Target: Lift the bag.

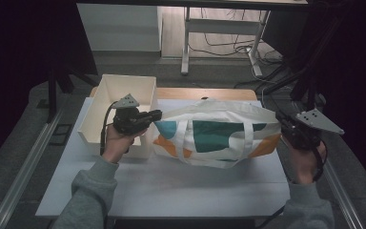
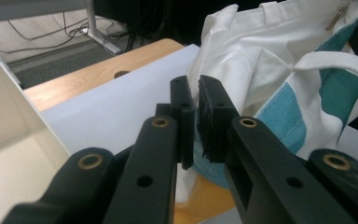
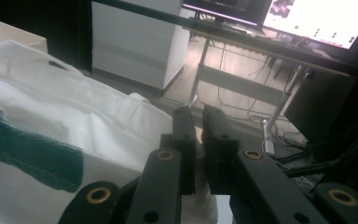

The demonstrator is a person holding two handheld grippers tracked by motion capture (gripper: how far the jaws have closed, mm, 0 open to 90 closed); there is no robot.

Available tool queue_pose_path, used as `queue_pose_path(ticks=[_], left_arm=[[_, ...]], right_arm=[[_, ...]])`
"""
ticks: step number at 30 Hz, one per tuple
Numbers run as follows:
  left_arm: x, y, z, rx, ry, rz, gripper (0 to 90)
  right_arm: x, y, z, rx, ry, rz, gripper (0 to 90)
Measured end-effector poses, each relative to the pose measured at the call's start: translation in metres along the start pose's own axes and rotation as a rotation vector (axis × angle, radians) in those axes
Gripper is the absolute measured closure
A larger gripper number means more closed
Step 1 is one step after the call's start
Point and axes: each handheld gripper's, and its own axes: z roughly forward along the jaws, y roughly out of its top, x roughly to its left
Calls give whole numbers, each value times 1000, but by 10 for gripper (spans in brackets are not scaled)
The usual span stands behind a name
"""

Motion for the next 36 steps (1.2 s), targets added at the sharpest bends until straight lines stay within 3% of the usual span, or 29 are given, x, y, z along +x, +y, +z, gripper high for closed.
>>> queue_pose_path(ticks=[8, 19, 36], left_arm=[[-4, -5, 11, 67, 21, 24, 850], [-9, -19, 24, 146, 15, 43, 850], [-10, -27, 30, 177, 15, 46, 845]], right_arm=[[-2, -23, 24, 73, -7, 13, 846], [-4, -57, 44, 192, 19, 27, 848], [-4, -67, 50, 235, 38, 34, 847]])
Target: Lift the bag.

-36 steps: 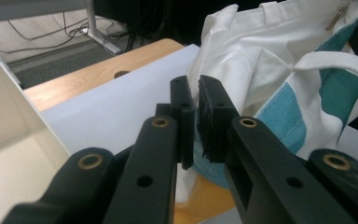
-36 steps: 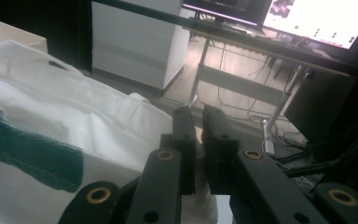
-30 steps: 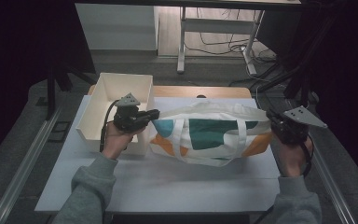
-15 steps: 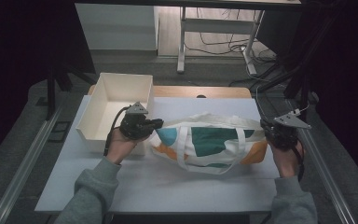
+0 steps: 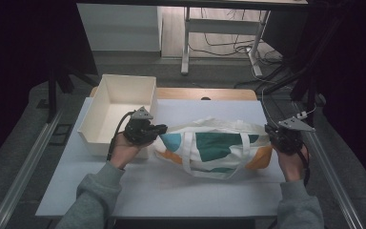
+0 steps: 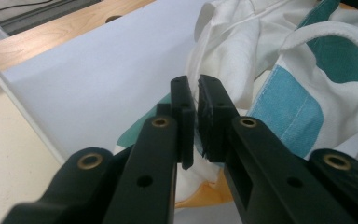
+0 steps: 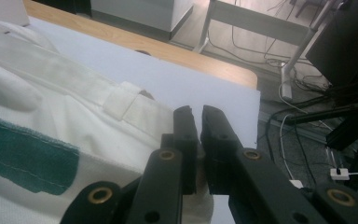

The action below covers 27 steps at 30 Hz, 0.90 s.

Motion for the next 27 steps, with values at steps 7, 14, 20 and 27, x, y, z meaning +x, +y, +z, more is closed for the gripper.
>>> queue_pose_path(ticks=[7, 14, 20, 27], left_arm=[[-1, -1, -2, -10, -9, 1, 787], [-6, -6, -17, -79, -7, 11, 481], [-8, -10, -24, -101, -27, 3, 401], [-18, -15, -32, -96, -46, 35, 317]], right_arm=[[1, 2, -4, -31, 2, -2, 752], [11, 11, -19, -114, 56, -10, 557], [18, 13, -30, -134, 119, -23, 485], [18, 3, -39, -135, 207, -17, 457]])
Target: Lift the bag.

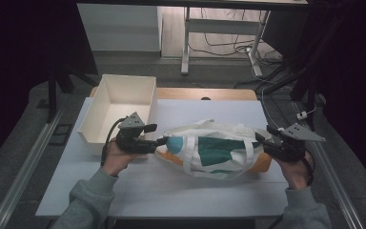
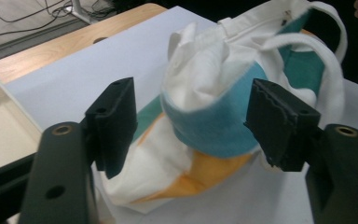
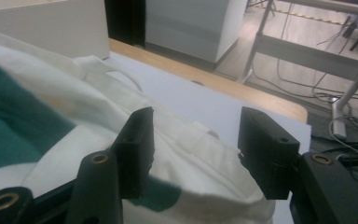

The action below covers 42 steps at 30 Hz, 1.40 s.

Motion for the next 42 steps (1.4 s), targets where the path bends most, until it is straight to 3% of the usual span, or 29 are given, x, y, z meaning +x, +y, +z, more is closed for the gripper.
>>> queue_pose_path(ticks=[9, 15, 23, 29, 33, 42], left_arm=[[-7, -18, -10, 23, 0, 7, 288], [-4, -38, -15, 44, 26, -28, 274], [3, -69, -21, 96, 55, -76, 250], [6, -80, -27, 105, 73, -87, 240], [7, -90, -27, 137, 87, -103, 220], [13, -101, -31, 140, 109, -137, 211]], right_arm=[[8, -14, -19, -12, 60, -5, 452], [16, -29, -24, 10, 86, -11, 448], [24, -55, -24, 55, 91, -35, 446], [23, -68, -26, 85, 91, -20, 430], [25, -79, -22, 112, 91, -11, 409], [26, -88, -22, 113, 58, -10, 384]])
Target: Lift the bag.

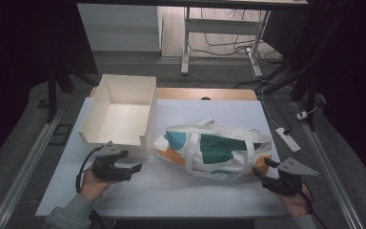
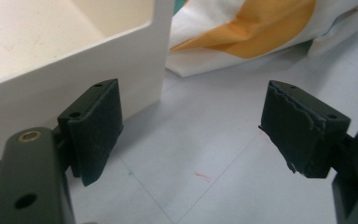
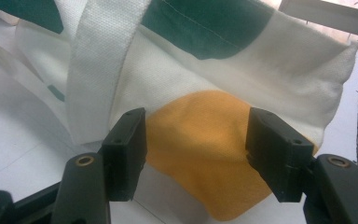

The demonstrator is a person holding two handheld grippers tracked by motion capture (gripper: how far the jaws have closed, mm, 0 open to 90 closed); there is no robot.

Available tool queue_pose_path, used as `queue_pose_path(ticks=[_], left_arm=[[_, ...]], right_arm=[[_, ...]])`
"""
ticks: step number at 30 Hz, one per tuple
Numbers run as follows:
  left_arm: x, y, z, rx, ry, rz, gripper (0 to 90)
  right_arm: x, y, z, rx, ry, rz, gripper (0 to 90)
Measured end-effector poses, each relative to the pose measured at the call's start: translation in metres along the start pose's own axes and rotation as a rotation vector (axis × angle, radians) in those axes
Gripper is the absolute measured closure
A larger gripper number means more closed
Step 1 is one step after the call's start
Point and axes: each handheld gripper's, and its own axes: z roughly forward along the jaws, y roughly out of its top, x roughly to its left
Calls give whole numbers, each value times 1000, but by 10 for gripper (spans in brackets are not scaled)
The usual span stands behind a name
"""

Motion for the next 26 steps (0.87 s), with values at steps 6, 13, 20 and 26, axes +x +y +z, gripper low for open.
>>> queue_pose_path(ticks=[6, 13, 20, 26], left_arm=[[0, -1, -1, -4, 3, 0, 211], [0, -1, -1, -5, 5, -2, 210], [0, -1, -1, -4, 3, 0, 209], [0, -1, 0, -1, 2, 0, 208]], right_arm=[[2, 0, 0, 1, -5, -8, 377], [3, 1, 1, 4, -12, -17, 373], [3, 2, 0, 1, -13, -18, 372], [3, 2, 0, -1, -13, -17, 371]])
